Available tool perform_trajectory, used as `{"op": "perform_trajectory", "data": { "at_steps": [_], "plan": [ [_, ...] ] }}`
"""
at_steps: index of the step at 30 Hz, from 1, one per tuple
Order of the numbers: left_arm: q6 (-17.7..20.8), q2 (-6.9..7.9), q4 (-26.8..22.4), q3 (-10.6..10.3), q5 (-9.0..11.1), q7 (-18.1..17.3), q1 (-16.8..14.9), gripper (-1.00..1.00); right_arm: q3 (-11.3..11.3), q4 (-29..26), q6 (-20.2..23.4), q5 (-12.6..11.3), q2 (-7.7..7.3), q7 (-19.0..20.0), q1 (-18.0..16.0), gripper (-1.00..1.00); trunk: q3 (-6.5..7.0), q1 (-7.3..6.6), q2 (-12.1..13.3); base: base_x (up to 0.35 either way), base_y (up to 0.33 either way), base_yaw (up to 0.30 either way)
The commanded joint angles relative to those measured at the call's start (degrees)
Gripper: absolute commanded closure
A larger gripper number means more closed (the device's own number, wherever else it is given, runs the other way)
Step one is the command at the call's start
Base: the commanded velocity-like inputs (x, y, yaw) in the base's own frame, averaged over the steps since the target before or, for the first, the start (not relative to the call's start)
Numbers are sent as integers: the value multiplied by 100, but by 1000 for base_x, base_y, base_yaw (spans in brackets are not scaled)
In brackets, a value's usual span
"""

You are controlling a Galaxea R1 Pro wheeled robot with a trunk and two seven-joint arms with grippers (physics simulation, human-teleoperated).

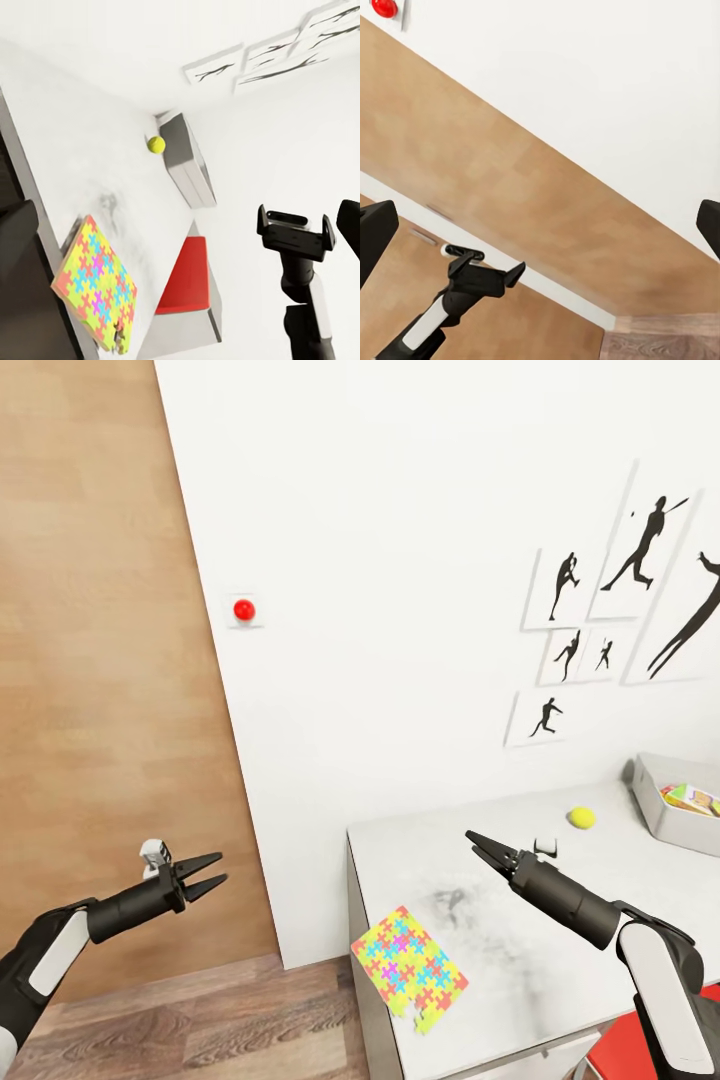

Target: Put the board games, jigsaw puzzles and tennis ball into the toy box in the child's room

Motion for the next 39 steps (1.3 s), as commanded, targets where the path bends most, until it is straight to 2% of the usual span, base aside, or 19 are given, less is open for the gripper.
{"op": "perform_trajectory", "data": {
  "at_steps": [1, 13, 33, 39],
  "plan": [
    [38, -2, 0, -9, 19, 4, -3, -100, -9, -1, 33, 4, 0, 24, -6, -100, -27, 24, -48, 0, 0, 0],
    [22, -69, 189, -35, -3, 21, -7, -100, -29, -1, 33, 4, -6, 32, -6, -100, -242, 287, -530, 0, 0, 0],
    [0, -88, 264, -44, -6, 98, -7, -100, -16, -2, 33, 4, 1, 25, -6, -100, -601, 726, -1332, 0, 0, 0],
    [-2, -168, 265, -44, -4, 207, -9, -100, 3, -15, 103, -3, -1, 24, -6, -100, -709, 858, -1572, 0, 0, 0]
  ]
}}
